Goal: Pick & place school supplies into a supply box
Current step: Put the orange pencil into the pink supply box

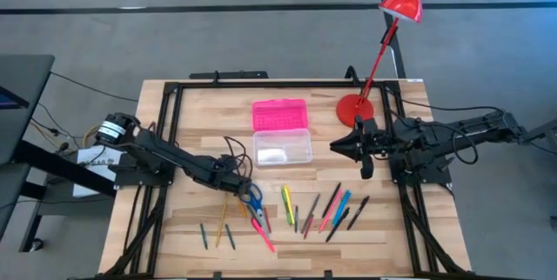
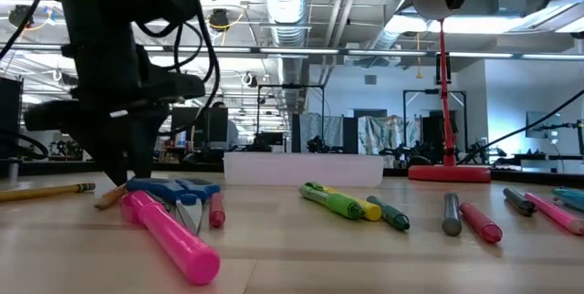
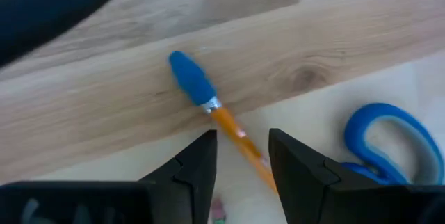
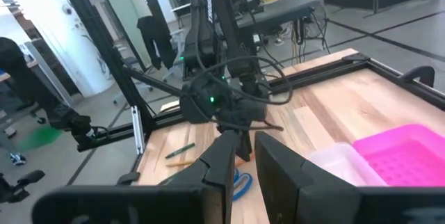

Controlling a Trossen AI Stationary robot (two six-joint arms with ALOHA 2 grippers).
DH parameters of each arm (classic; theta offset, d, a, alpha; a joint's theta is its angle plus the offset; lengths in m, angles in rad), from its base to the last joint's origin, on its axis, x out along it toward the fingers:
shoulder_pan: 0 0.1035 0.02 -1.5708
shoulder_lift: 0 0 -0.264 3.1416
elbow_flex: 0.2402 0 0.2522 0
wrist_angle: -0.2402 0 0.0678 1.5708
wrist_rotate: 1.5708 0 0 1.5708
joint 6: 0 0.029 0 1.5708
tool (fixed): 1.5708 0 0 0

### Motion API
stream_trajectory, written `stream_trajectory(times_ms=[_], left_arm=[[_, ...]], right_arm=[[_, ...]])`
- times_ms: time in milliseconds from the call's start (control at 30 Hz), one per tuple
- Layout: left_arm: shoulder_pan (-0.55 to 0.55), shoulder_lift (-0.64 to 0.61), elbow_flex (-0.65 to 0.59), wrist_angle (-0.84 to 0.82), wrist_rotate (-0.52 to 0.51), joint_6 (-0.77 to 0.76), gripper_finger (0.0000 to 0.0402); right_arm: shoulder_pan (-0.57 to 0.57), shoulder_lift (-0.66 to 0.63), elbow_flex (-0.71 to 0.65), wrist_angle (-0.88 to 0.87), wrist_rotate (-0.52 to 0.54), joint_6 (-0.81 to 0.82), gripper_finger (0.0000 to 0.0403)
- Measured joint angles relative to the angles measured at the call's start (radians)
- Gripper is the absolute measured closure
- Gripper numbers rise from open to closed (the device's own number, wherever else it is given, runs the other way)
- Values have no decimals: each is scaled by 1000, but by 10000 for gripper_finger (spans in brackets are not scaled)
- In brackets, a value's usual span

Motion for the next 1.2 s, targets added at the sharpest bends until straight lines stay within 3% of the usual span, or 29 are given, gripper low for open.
stream_trajectory(times_ms=[933,1200], left_arm=[[52,40,4,-27,83,252,277],[76,39,4,-38,99,317,332]], right_arm=[[0,0,0,-67,2,76,351],[0,0,0,-67,2,77,351]])
